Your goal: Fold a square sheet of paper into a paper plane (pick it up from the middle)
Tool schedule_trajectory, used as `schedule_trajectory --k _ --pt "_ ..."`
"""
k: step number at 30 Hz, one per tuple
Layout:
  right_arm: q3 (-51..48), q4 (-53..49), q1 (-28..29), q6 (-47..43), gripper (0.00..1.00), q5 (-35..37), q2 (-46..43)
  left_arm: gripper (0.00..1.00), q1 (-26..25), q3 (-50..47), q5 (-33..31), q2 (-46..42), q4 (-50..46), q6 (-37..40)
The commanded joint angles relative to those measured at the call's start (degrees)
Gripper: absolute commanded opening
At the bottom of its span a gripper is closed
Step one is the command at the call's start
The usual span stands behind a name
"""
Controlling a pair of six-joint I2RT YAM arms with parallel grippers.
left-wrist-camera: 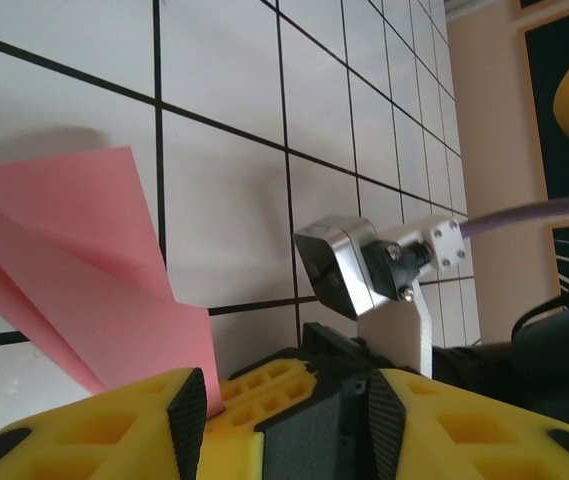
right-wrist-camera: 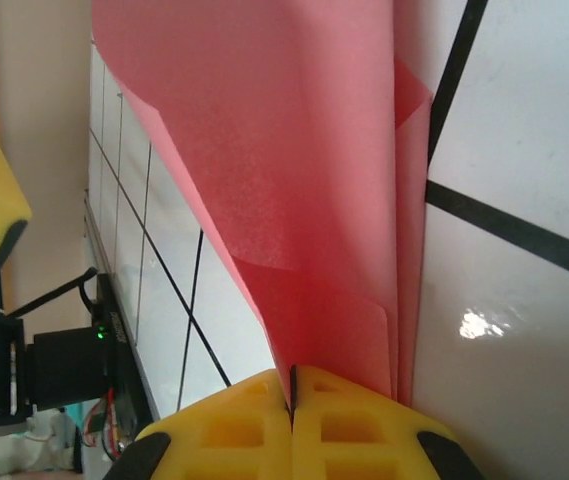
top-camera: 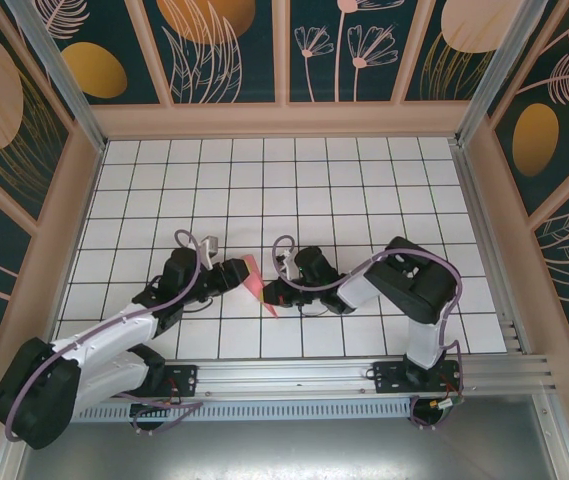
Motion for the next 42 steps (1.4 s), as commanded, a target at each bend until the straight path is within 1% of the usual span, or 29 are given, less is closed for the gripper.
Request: schedule_trajectory --k 1,4,8,12,16,21,25,33,38,42 --pt "1.6 0.1 -0.8 3.5 0.00 -3.5 2.0 0.49 0.4 -1.7 2.8 0.5 6.4 0.5" --pt "2.3 -0.4 -1.2 5.3 0.00 -4.5 3.2 0.49 0.4 -2.9 3.2 1.2 9.4 -0.4" --pt "2.5 0.0 -1.3 6.8 0.00 -5.1 3.9 0.50 0.3 -3.4 3.3 2.5 11.2 -0.3" --pt "2.8 -0.7 -1.5 8.3 0.00 -4.8 4.8 0.51 0.2 -3.4 5.1 4.9 14.7 -0.5" --pt "2.4 0.7 -1.6 9.7 0.00 -4.7 5.9 0.51 0.2 -2.8 5.9 7.9 16.4 -0.2" --pt "2.1 0.5 -1.8 10.2 0.00 -4.5 6.0 0.52 0.0 -3.1 6.5 12.1 20.1 -0.5" --pt "2.0 -0.2 -2.0 10.2 0.00 -4.2 6.0 0.54 -0.2 -2.8 6.4 14.6 22.4 -0.6" --pt "2.0 -0.4 -2.1 10.5 0.00 -4.1 5.9 0.54 -0.2 -1.4 6.6 21.3 25.9 0.3" --pt "1.9 -0.8 -2.1 10.7 0.00 -3.7 5.7 0.54 -0.3 -0.7 6.2 25.6 26.7 0.7" --pt "2.1 -2.8 -2.1 9.9 0.00 -2.7 4.9 0.52 -0.3 -0.3 3.0 26.5 21.2 0.6"
